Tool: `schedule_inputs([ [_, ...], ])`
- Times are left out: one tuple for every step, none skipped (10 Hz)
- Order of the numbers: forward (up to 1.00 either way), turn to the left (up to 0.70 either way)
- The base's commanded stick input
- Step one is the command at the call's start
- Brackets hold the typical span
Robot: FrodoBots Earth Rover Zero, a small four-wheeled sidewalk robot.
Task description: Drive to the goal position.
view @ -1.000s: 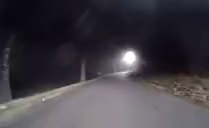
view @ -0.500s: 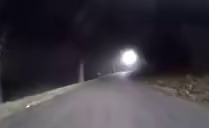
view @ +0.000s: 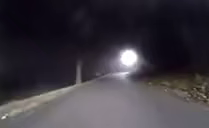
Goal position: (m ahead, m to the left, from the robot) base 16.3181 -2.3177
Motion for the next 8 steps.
schedule_inputs([
  [1.0, 0.0],
  [1.0, 0.0],
  [1.0, 0.0],
  [1.0, 0.0],
  [1.0, 0.0],
  [1.0, 0.0],
  [1.0, 0.0],
  [1.0, 0.0],
])
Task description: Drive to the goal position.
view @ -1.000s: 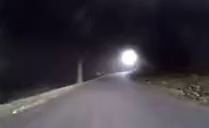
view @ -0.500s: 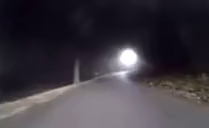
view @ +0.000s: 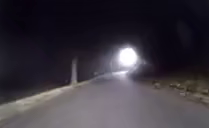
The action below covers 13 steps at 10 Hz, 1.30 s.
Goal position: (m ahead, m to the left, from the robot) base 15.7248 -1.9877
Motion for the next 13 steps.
schedule_inputs([
  [1.0, 0.0],
  [1.0, 0.01],
  [1.0, 0.02],
  [1.0, 0.02],
  [1.0, 0.02],
  [1.0, 0.01],
  [1.0, 0.0],
  [1.0, 0.0],
  [1.0, 0.0],
  [1.0, 0.0],
  [1.0, 0.0],
  [1.0, 0.0],
  [1.0, 0.0],
])
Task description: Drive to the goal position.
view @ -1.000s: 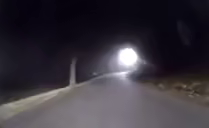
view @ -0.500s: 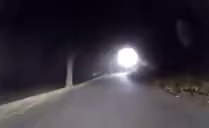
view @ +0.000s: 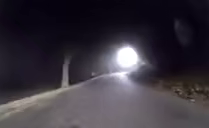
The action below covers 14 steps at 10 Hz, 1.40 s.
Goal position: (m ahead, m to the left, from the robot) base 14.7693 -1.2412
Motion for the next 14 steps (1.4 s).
schedule_inputs([
  [1.0, 0.0],
  [1.0, 0.0],
  [1.0, 0.0],
  [1.0, 0.0],
  [1.0, 0.0],
  [1.0, 0.0],
  [1.0, 0.0],
  [1.0, 0.0],
  [1.0, 0.0],
  [1.0, 0.0],
  [1.0, 0.0],
  [1.0, 0.01],
  [1.0, 0.05],
  [1.0, 0.06],
])
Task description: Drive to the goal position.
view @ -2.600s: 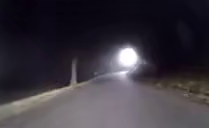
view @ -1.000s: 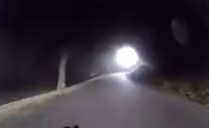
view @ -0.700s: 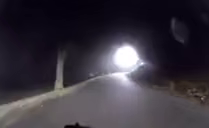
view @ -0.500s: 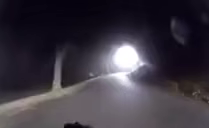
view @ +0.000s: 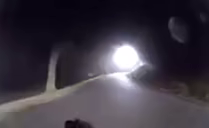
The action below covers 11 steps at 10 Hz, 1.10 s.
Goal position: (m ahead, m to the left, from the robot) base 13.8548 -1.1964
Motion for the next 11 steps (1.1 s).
schedule_inputs([
  [1.0, 0.06],
  [1.0, 0.07],
  [1.0, 0.07],
  [1.0, 0.07],
  [1.0, 0.07],
  [1.0, 0.07],
  [1.0, 0.07],
  [1.0, 0.1],
  [1.0, 0.12],
  [1.0, 0.11],
  [1.0, 0.1],
])
